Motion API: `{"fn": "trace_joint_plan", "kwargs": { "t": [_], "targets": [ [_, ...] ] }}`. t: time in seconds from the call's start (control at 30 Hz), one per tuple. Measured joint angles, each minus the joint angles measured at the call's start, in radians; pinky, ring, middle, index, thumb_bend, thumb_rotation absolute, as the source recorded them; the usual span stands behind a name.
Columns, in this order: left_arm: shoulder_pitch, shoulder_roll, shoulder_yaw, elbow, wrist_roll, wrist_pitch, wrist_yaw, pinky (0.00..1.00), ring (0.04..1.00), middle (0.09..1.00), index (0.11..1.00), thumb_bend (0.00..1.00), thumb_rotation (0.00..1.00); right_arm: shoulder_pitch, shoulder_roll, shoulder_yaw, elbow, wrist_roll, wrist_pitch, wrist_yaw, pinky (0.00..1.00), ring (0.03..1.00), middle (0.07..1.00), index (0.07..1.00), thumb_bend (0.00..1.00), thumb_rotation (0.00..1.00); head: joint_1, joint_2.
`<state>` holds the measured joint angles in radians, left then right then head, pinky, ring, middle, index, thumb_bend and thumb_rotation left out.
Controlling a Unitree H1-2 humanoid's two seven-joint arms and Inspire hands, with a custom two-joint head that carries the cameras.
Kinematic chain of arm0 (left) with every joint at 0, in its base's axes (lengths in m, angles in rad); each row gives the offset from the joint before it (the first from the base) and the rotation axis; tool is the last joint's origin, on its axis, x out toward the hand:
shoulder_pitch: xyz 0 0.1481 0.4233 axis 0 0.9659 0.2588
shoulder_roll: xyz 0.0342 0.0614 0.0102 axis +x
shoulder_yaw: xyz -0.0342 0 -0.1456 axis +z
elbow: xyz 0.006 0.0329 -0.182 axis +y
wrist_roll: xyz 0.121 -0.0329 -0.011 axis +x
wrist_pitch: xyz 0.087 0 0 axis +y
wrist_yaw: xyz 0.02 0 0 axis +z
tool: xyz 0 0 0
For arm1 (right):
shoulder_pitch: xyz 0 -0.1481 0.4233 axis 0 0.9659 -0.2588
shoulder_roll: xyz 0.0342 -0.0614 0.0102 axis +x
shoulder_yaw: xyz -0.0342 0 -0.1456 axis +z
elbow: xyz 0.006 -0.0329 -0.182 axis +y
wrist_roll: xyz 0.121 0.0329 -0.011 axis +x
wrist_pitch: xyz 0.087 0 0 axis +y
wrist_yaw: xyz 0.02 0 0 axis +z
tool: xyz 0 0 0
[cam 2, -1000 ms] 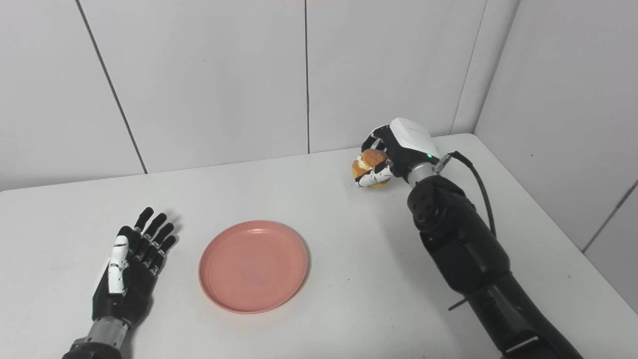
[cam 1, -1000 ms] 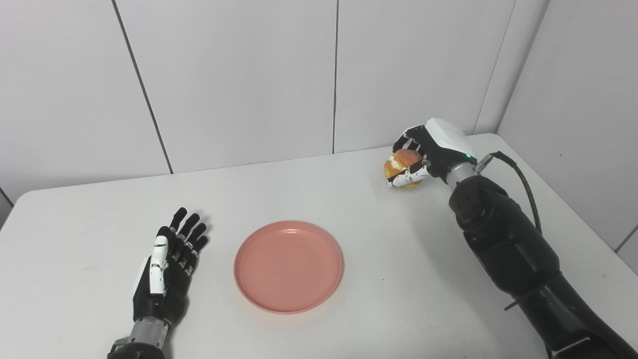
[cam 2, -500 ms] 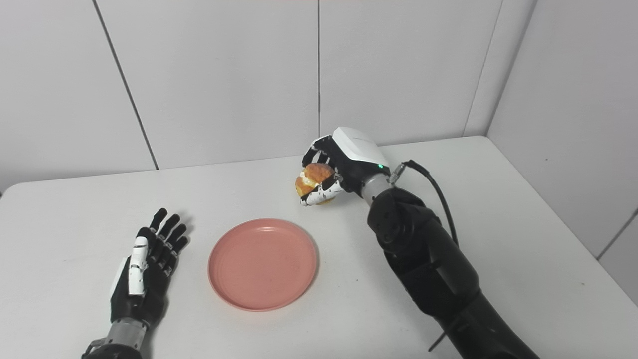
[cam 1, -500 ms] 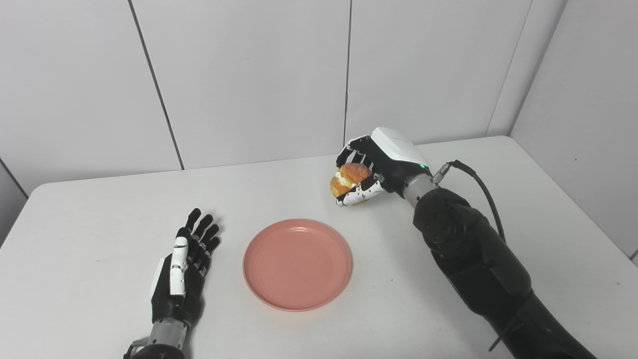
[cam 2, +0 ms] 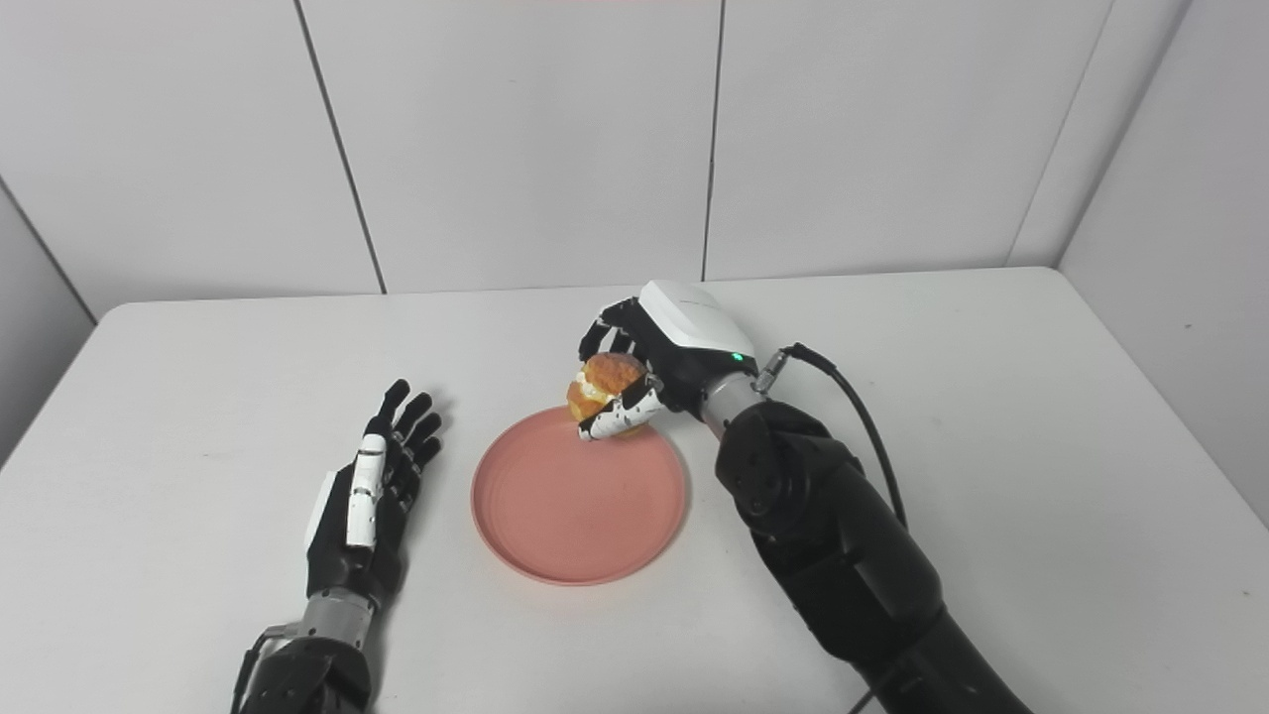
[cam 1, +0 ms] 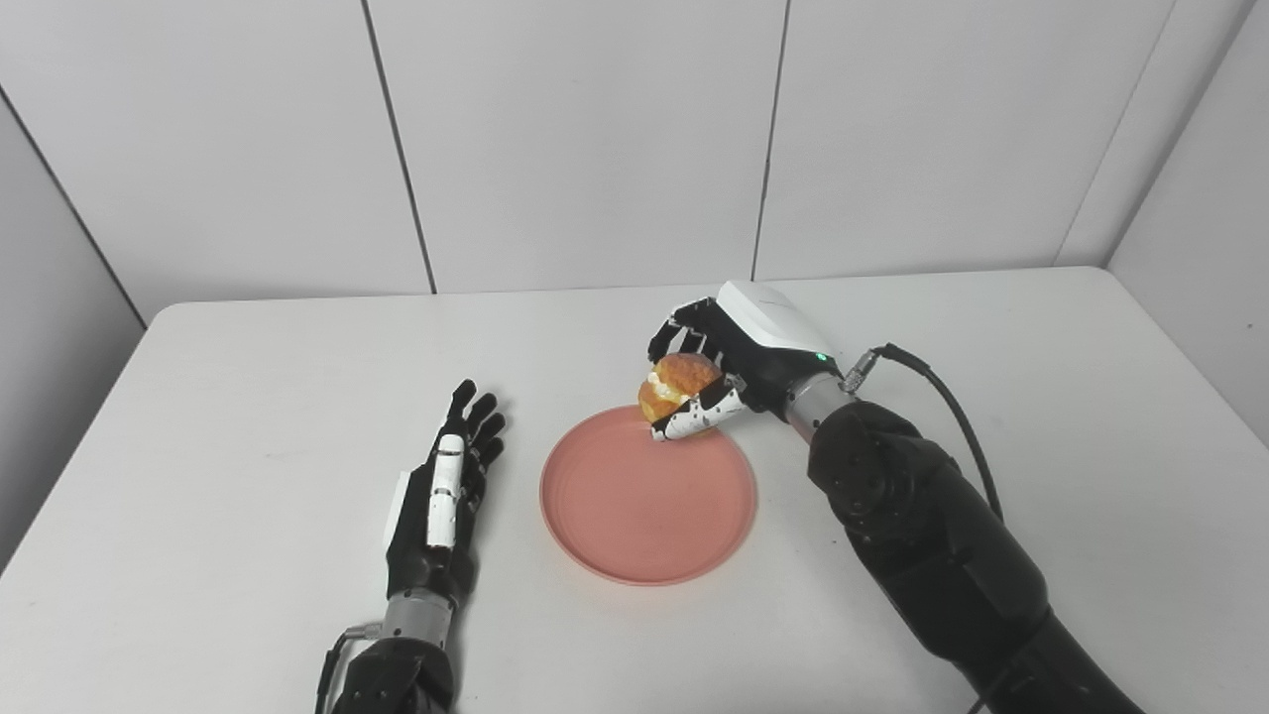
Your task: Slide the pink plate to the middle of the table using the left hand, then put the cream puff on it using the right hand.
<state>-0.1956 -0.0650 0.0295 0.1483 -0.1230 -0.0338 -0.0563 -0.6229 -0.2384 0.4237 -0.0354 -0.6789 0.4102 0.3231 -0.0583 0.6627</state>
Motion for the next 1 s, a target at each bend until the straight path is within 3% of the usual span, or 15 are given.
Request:
{"fn": "trace_joint_plan", "kwargs": {
  "t": [0.37, 1.0],
  "targets": [
    [0.048, -0.035, -0.034, -0.045, 0.066, -0.027, 0.048, 0.86, 0.877, 0.889, 0.887, 0.46, 1.0, 0.03, 0.003, 0.044, 0.024, -0.011, -0.03, 0.016, 0.33, 0.424, 0.442, 0.538, 0.52, 0.0, 0.066, 0.031],
    [0.047, -0.058, -0.054, -0.045, 0.088, -0.019, 0.074, 0.88, 0.889, 0.9, 0.895, 0.47, 1.0, 0.038, 0.022, 0.091, 0.077, -0.048, -0.057, 0.019, 0.34, 0.429, 0.436, 0.539, 0.52, 0.0, 0.084, 0.046]
  ]
}}
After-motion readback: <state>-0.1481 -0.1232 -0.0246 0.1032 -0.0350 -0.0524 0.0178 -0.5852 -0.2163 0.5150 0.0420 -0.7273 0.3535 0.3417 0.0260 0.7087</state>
